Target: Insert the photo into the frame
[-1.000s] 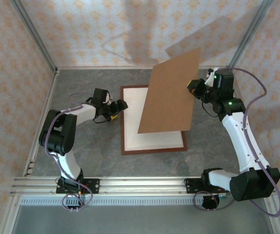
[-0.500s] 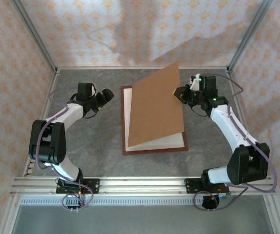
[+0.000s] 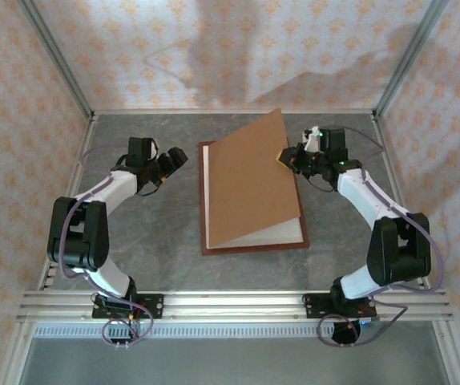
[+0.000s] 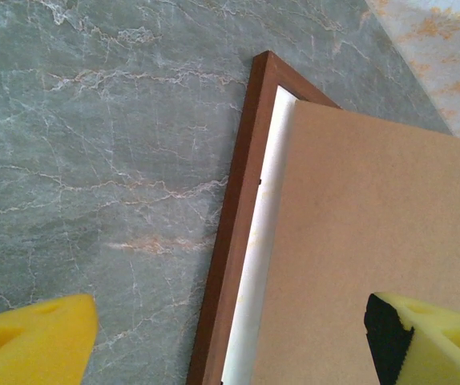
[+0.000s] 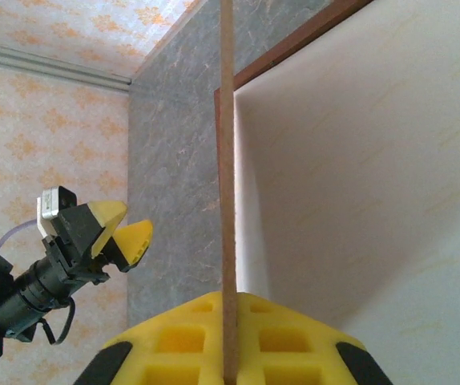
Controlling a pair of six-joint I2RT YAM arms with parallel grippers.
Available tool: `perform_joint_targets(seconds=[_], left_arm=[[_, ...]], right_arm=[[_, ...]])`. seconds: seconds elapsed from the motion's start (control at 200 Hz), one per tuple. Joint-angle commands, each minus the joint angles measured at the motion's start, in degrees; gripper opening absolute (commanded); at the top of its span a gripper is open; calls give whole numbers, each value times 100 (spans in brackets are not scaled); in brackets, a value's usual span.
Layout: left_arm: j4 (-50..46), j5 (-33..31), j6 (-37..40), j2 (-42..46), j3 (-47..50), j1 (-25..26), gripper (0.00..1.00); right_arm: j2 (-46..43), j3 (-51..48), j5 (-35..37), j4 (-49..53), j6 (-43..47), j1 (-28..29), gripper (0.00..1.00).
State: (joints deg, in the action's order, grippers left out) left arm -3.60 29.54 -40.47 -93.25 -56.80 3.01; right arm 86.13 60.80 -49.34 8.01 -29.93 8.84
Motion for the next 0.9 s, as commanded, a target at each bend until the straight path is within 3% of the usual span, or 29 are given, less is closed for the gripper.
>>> perform_joint_targets(seconds=[0.0, 0.706, 0.891], left_arm=[[-52, -25, 112, -30, 84, 33, 87], [79, 169, 59, -90, 101, 110, 87], [113, 165, 48, -125, 99, 173, 87]], right_arm=[[121, 38, -361, -668, 75, -32, 0], [603, -484, -187, -1510, -4, -106, 0], [604, -764, 13, -1548, 43, -95, 13]])
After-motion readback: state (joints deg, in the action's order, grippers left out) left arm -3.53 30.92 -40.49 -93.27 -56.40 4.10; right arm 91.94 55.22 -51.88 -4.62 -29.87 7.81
